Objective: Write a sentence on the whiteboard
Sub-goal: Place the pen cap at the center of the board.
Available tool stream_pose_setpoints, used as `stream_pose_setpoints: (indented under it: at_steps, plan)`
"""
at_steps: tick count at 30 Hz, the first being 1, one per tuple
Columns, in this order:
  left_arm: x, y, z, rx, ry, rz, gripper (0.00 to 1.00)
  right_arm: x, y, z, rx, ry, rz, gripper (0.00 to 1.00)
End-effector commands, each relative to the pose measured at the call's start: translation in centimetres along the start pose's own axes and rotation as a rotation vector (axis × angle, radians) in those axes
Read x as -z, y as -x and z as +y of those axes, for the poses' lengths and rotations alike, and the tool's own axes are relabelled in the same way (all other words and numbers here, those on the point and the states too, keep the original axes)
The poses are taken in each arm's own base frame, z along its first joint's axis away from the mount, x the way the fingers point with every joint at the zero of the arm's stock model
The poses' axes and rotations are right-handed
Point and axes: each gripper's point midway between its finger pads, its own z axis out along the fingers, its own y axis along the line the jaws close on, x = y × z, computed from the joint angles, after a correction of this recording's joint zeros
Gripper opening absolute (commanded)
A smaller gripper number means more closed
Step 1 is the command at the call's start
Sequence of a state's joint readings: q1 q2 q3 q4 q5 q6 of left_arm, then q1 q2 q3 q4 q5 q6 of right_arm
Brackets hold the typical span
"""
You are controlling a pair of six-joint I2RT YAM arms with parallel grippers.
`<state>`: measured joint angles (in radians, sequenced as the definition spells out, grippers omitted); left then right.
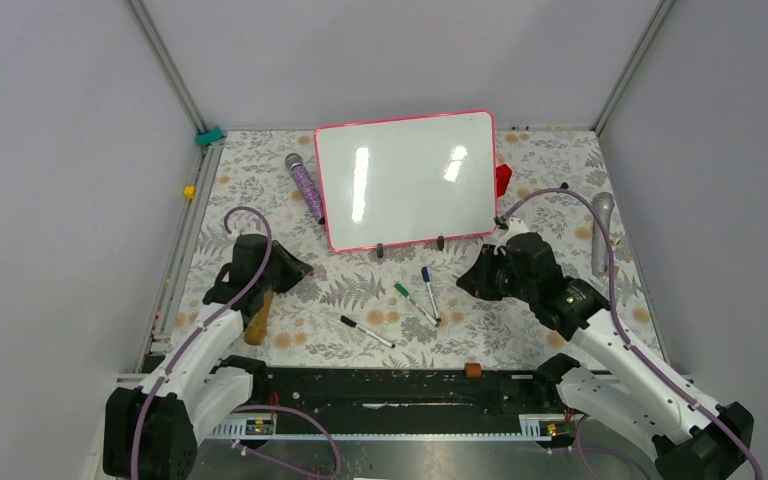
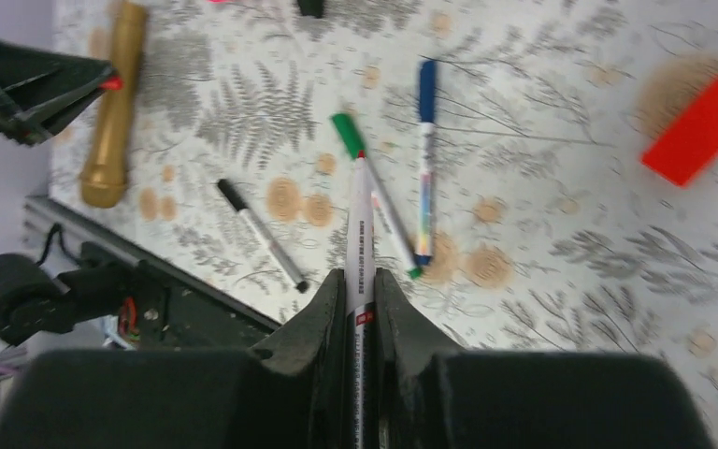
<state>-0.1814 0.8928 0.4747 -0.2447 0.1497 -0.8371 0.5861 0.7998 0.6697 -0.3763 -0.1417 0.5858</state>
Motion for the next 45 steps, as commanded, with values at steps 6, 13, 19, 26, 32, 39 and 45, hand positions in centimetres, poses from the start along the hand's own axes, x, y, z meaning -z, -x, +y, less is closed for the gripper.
stream_pose_setpoints:
  at_steps: [6,13,19,26,32,39,45]
  plan:
    - [-1.7,1.3,4.5,-0.018,0.184,-0.108,0.00,2.6,1.4,-4.3,-0.123,-0.291,-0.096,0.00]
    - [-2.3,1.0,6.1,0.006,0.243,-0.118,0.01,2.4,0.1,-3.8,-0.092,-0.210,-0.071,0.00]
    - [-3.5,-0.3,7.3,0.024,0.285,-0.061,0.02,2.7,-0.1,-3.4,-0.055,-0.176,-0.070,0.00]
    - [-4.1,1.2,7.1,0.021,0.310,-0.102,0.04,2.9,0.0,-3.3,-0.034,-0.165,-0.074,0.00]
    - [-5.8,3.8,4.8,0.041,0.293,-0.133,0.05,2.9,0.0,-2.8,-0.026,-0.147,-0.059,0.00]
    - [-8.6,5.6,2.7,0.065,0.283,-0.107,0.08,3.7,0.2,-2.7,0.004,-0.157,-0.050,0.00]
    - [-9.6,5.2,2.3,0.064,0.269,-0.060,0.18,4.4,0.4,-3.1,-0.061,-0.199,-0.067,0.00]
